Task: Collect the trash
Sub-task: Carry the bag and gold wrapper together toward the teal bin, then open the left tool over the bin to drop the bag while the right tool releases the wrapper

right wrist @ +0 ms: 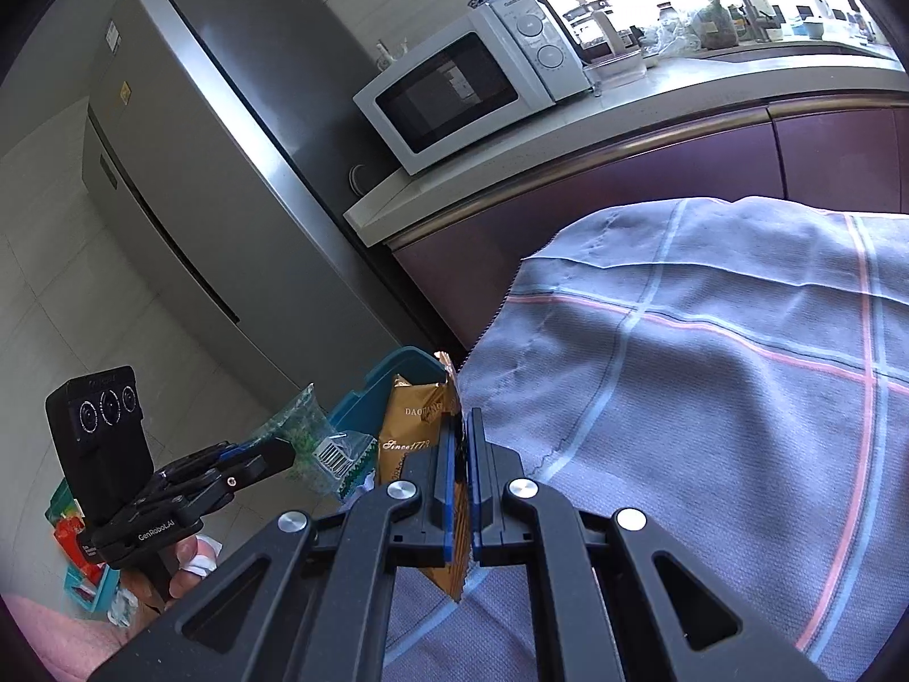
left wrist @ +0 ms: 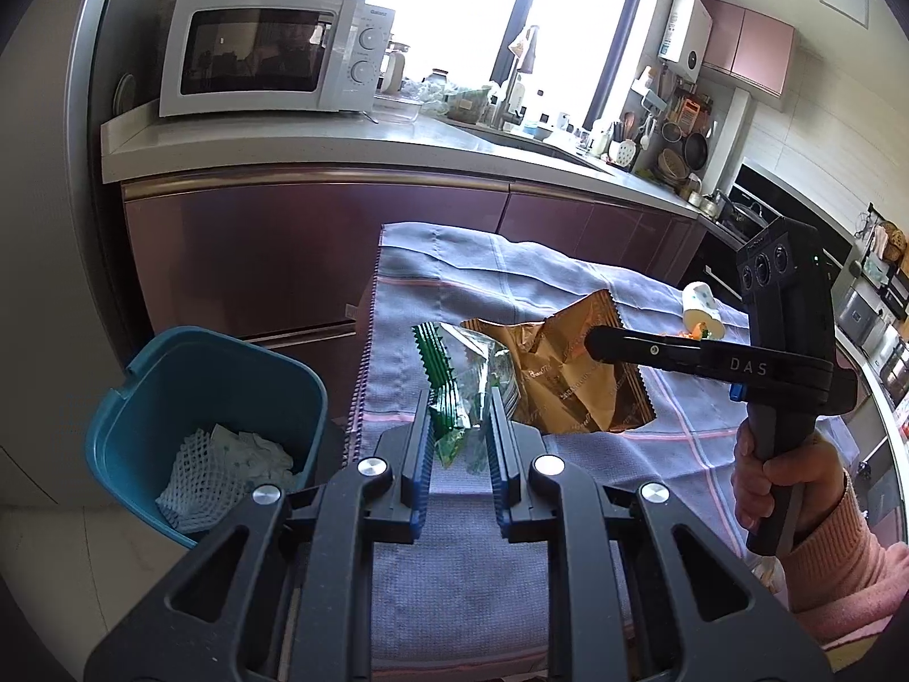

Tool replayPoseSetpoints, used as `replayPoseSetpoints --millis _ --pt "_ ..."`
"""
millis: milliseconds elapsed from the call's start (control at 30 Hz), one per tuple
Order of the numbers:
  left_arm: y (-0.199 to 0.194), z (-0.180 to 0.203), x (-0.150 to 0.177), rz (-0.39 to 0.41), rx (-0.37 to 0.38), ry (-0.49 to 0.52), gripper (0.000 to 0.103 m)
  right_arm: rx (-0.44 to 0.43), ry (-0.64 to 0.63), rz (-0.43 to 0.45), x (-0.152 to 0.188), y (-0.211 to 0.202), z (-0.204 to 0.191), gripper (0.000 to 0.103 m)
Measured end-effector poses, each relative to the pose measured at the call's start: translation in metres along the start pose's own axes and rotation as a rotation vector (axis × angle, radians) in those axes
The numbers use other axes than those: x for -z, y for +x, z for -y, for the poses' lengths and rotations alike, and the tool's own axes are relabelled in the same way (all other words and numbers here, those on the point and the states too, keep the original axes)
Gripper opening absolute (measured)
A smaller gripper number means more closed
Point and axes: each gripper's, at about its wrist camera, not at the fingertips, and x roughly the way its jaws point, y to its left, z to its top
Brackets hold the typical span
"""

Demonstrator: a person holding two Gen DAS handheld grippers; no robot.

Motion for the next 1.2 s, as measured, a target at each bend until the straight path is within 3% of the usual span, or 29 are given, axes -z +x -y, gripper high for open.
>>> replayPoseSetpoints --millis 800,1200 --pt "-0.016 -0.051 -0.001 0.039 -0.113 -0.068 0.018 -0.056 -0.068 -0.093 -0.019 0.065 -0.034 0.003" --pt "-0.018 -0.071 -0.001 0.038 -0.154 -0.094 0.018 -0.042 -0.097 -0.126 -0.025 0.088 -0.046 0.003"
